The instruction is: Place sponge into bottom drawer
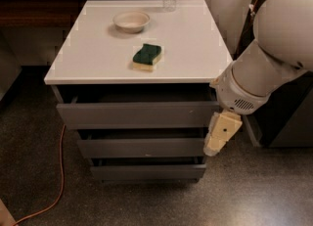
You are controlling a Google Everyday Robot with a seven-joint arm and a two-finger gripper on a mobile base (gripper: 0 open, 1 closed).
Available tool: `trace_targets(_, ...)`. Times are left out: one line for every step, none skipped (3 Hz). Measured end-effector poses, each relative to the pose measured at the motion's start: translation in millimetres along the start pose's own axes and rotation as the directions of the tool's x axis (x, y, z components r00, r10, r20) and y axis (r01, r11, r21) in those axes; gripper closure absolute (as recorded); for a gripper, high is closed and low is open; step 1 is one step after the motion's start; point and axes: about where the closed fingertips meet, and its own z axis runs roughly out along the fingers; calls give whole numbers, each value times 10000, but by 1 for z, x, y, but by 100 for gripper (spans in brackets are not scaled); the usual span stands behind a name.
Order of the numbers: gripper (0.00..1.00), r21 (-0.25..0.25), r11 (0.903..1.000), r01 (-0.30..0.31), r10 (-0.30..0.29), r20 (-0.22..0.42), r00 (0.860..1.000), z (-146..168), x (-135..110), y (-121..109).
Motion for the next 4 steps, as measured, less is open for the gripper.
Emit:
trace_targets(0, -541, 9973, 497, -489, 165, 9987, 32, 9, 5)
trace_targets(0, -1229, 9827, 1388, -1323, 596, 9894, 65, 20, 4)
trace_targets(0, -1396, 9683, 2073, -1966, 866, 9766, 100, 25, 0)
trace_targets(0, -1396, 9682, 2074, -1967, 866, 9766, 100, 25, 0)
